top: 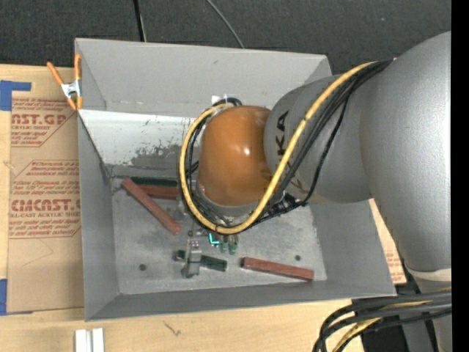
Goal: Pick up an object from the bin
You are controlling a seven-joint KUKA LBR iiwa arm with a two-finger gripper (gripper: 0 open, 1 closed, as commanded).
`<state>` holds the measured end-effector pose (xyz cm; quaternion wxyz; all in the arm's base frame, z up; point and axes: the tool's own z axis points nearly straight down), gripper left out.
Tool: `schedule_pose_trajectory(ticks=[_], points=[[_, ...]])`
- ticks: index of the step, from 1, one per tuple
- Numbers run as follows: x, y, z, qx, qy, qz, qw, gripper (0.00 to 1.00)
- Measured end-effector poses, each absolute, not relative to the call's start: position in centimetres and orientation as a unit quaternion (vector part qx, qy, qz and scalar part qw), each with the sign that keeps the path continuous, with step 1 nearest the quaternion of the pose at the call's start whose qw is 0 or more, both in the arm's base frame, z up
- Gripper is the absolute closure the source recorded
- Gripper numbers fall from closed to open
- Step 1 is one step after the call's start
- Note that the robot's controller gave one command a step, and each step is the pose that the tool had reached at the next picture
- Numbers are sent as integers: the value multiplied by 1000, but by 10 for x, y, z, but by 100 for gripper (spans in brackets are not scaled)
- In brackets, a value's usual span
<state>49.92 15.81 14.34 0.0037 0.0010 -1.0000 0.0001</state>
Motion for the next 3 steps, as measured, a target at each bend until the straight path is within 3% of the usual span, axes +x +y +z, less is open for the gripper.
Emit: schedule_pose_trajectory(ticks=[1,2,3], points=[[501,158,147,0,-1000,-1,0,0],[512,89,71,134,-991,1,1,100],[512,90,70,134,-991,-1,-1,0]])
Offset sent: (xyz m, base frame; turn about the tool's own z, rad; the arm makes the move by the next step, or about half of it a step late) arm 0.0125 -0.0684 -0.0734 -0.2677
